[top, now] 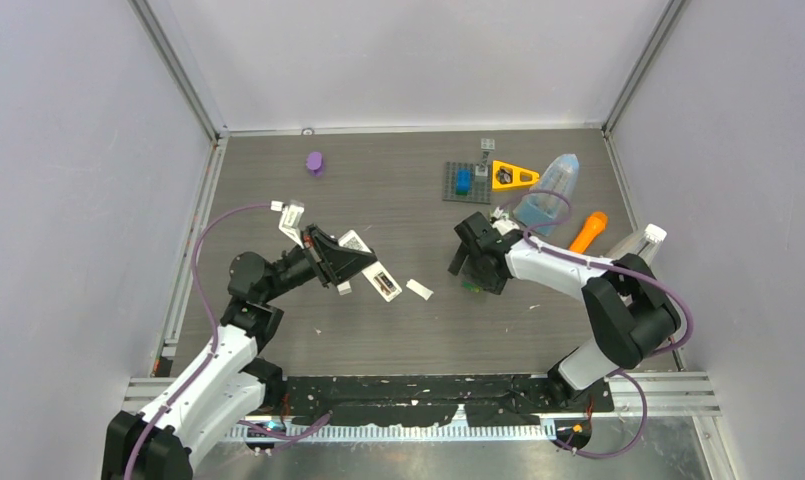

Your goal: Load the batteries into the remote control

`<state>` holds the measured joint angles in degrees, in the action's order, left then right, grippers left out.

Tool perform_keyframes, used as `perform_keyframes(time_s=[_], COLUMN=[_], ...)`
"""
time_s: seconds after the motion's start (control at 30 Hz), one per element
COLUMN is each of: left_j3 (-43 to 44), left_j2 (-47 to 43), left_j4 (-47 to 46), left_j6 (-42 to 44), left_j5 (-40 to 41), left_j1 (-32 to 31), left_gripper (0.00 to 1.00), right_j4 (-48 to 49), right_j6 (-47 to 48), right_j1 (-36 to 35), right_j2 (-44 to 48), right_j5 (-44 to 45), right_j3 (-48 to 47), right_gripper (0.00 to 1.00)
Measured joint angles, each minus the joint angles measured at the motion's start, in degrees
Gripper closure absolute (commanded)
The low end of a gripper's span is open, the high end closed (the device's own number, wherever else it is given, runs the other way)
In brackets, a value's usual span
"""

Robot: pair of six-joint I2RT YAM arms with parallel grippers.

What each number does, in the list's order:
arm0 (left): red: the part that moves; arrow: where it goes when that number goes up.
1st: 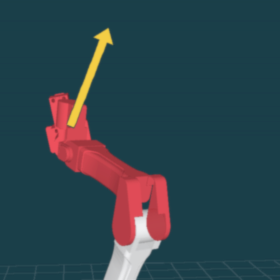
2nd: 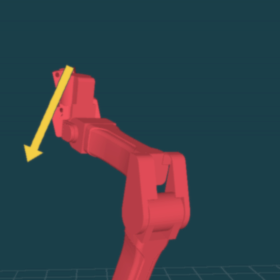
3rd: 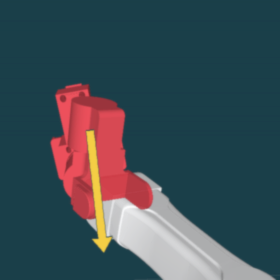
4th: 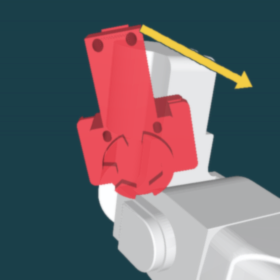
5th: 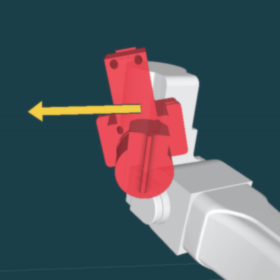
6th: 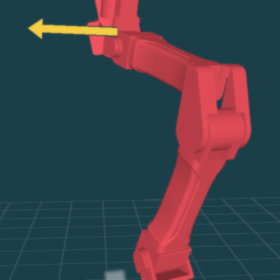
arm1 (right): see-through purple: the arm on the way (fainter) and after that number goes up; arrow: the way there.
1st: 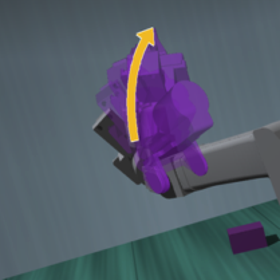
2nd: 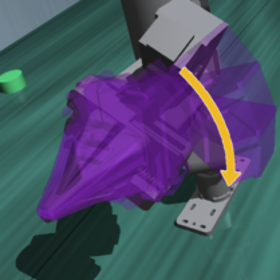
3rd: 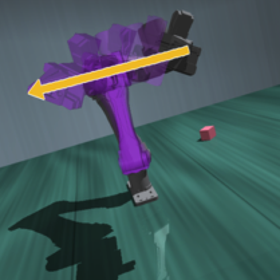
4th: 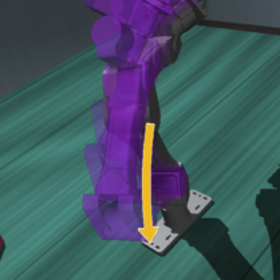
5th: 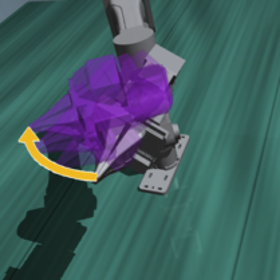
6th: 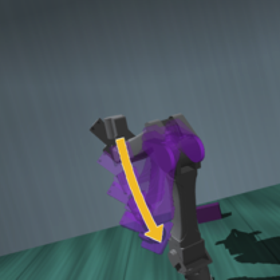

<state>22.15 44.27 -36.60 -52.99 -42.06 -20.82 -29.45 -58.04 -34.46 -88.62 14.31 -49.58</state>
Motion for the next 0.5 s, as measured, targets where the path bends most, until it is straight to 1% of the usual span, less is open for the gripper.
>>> perform_keyframes(time_s=[0.1,0.2,0.37,0.5], left_j3=[0.0,0.0,0.0,0.0], left_j2=[0.0,0.2,1.1,1.2], left_j4=[0.2,0.5,1.5,1.8], left_j6=[0.3,0.7,0.8,0.8], left_j5=[-0.2,-0.1,0.0,0.0], left_j1=[0.0,0.0,0.0,0.0], left_gripper=[1.0,1.0,1.0,1.0], right_j4=[0.0,-0.3,-0.7,-1.9], right_j6=[2.3,7.6,22.1,34.7], right_j1=[0.0,0.0,0.0,0.0], right_j2=[0.4,1.1,1.3,1.3], right_j5=[-0.6,-1.3,-3.3,-5.9], right_j3=[-0.4,-2.1,-7.2,-8.5], right_gripper=[0.16,0.16,0.17,0.19])
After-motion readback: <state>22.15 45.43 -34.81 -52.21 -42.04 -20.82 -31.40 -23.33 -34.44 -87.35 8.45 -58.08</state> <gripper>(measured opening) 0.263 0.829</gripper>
